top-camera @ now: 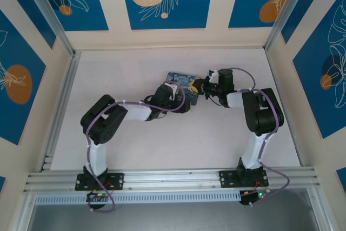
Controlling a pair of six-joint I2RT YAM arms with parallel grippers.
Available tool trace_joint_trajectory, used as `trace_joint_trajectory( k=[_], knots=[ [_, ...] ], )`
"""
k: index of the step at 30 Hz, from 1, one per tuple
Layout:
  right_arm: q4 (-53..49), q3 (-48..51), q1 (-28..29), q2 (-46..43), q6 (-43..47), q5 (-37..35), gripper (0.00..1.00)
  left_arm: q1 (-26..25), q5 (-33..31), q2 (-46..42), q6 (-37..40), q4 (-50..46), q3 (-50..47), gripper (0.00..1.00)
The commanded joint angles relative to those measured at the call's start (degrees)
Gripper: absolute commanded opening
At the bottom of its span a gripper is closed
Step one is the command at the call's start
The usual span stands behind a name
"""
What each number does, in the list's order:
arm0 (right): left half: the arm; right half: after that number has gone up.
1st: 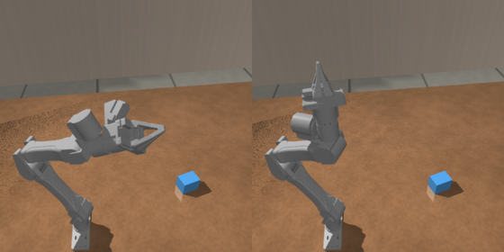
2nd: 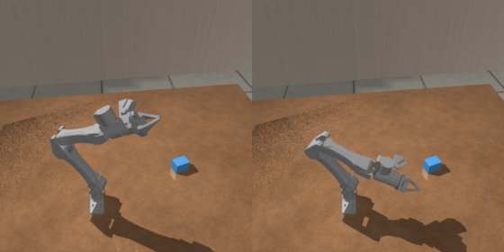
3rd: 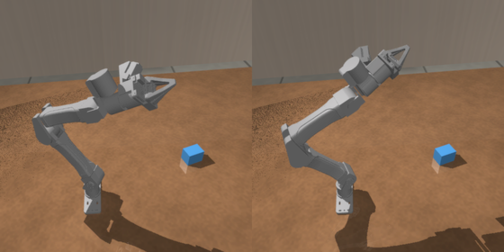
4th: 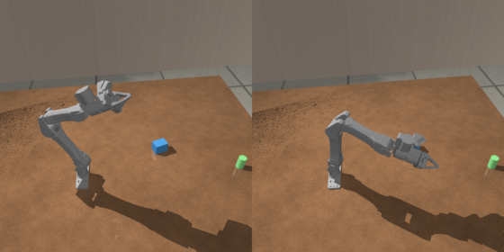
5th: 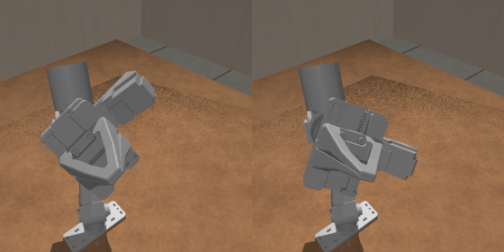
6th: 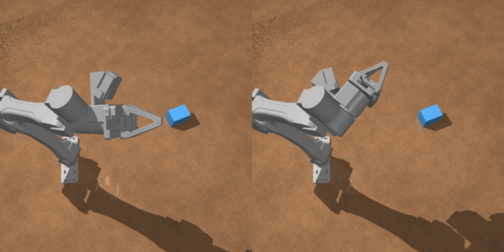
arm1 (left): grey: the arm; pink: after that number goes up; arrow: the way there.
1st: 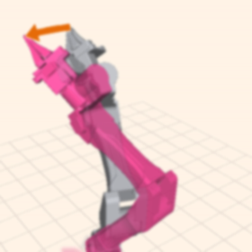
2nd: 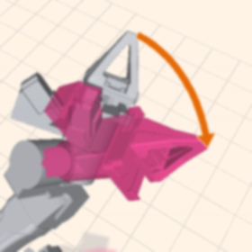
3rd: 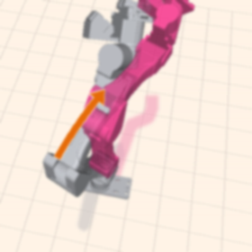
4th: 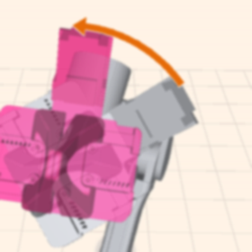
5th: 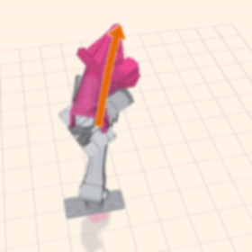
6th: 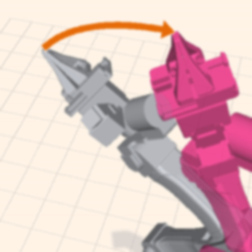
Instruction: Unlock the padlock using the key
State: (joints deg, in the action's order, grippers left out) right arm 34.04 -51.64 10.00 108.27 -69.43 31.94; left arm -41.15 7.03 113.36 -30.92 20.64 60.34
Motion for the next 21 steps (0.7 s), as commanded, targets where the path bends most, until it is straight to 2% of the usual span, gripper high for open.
trace_joint_trajectory(
  k=[1,8,13,18,21],
  knots=[
    [-1.53,-1.27,-0.56,0.8,-0.02,0.59,0.0,0.56,4.45,3.45,0.11,3.53,2.21,0.95],
    [-1.59,-0.48,-1.26,0.72,0.17,0.48,0.0,1.36,12.53,4.23,-4.53,9.29,2.72,0.93],
    [-1.48,-0.39,-1.3,1.02,0.14,0.2,0.0,1.44,15.87,3.48,-7.43,12.17,2.81,0.92],
    [-1.65,-0.71,-1.4,1.28,0.02,0.29,0.0,1.54,15.95,3.4,-8.6,13.05,2.12,0.91],
    [-1.5,-0.75,-1.39,1.33,-0.01,0.23,0.0,1.54,13.15,3.47,-8.26,11.87,1.43,0.9]
  ],
)
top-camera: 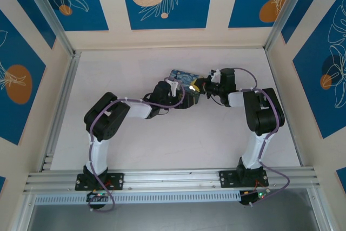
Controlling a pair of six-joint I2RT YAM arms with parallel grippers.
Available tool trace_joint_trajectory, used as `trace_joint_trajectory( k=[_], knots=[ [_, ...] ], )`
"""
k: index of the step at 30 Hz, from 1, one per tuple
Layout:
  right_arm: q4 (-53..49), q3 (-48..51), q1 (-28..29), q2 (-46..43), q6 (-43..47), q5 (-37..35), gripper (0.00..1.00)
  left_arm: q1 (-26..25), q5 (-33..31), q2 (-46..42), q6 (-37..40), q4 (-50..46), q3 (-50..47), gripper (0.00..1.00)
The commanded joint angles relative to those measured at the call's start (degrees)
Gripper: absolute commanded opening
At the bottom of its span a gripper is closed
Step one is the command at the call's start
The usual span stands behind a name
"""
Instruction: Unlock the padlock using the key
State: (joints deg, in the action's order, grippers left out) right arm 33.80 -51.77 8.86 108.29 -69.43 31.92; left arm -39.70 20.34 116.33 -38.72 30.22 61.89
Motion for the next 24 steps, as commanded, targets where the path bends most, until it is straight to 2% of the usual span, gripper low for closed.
trace_joint_trajectory(
  k=[1,7,10,18,24],
  knots=[
    [-1.25,-0.61,-0.25,1.27,-0.07,0.28,0.0,0.09,-0.98,0.48,-0.19,2.22,-0.55,0.9],
    [-0.93,-0.35,-0.28,1.13,-0.43,0.41,0.0,0.04,-6.0,1.75,2.1,-0.15,-1.5,0.9],
    [-0.9,-0.27,-0.32,0.96,-0.62,0.34,0.0,0.04,-6.29,2.63,2.51,-0.33,-1.71,0.89],
    [-1.1,-0.44,-0.37,1.12,-0.61,0.12,0.0,-0.13,2.22,2.04,-0.46,4.5,-0.7,0.87],
    [-1.11,-0.18,-0.4,1.11,-0.53,0.01,0.0,-0.02,3.12,-1.01,-6.67,11.82,-2.69,0.84]
  ],
)
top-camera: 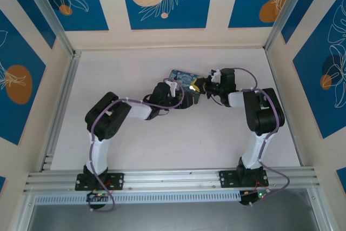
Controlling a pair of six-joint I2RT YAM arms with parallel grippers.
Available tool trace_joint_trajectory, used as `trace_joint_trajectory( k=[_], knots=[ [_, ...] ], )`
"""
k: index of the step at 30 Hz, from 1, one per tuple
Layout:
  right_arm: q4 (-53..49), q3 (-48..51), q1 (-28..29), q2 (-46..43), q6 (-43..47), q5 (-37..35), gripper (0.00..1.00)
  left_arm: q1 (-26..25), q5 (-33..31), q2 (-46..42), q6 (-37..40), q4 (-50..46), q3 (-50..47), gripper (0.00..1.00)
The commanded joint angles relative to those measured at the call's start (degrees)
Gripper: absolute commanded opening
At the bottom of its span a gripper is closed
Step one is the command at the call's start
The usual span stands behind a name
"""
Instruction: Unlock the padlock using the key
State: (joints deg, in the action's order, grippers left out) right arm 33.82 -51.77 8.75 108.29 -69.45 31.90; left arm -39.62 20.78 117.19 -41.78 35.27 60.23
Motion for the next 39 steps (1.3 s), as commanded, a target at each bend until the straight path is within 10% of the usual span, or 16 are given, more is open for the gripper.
trace_joint_trajectory(
  k=[1,20,39],
  knots=[
    [-1.12,-0.07,-0.26,1.06,-0.51,0.05,0.0,-0.11,2.68,-1.81,-4.32,7.49,-1.08,0.84],
    [-1.22,0.09,-0.36,1.12,-0.42,0.22,0.0,0.26,-1.18,1.09,-17.05,22.67,-7.4,0.79],
    [0.08,0.18,-0.32,1.47,-1.56,0.32,0.0,-2.85,-14.61,-0.01,-8.06,0.93,-5.35,0.66]
  ],
)
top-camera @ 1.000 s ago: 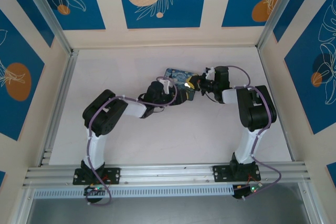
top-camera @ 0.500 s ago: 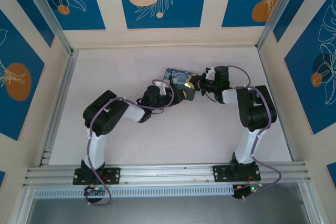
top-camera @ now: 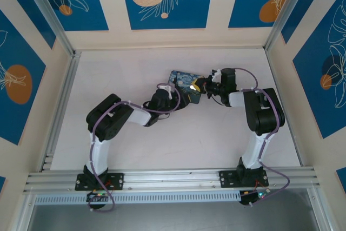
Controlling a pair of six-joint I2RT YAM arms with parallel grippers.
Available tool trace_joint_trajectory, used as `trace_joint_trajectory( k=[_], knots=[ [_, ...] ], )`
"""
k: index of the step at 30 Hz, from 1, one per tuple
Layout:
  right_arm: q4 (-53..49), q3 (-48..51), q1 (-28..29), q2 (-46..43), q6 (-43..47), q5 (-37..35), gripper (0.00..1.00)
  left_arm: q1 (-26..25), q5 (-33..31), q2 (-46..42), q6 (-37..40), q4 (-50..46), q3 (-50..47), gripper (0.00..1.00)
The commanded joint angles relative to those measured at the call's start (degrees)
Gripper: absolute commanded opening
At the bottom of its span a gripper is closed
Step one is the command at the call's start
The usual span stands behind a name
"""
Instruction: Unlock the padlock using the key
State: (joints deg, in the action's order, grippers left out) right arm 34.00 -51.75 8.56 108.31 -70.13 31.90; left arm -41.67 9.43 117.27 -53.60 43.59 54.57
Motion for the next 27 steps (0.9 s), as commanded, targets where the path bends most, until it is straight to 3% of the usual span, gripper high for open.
trace_joint_trajectory(
  k=[1,13,27],
  knots=[
    [0.01,0.15,-0.13,1.51,-0.94,0.36,0.0,-0.99,-3.43,0.0,4.38,-7.38,0.35,0.64],
    [0.44,0.42,-0.33,1.81,-1.24,0.75,0.0,-2.88,-6.6,1.56,8.46,-9.89,4.63,0.56],
    [0.81,0.94,-0.65,1.97,-1.33,0.98,0.0,-2.75,-8.57,2.83,5.62,-9.34,5.16,0.34]
  ],
)
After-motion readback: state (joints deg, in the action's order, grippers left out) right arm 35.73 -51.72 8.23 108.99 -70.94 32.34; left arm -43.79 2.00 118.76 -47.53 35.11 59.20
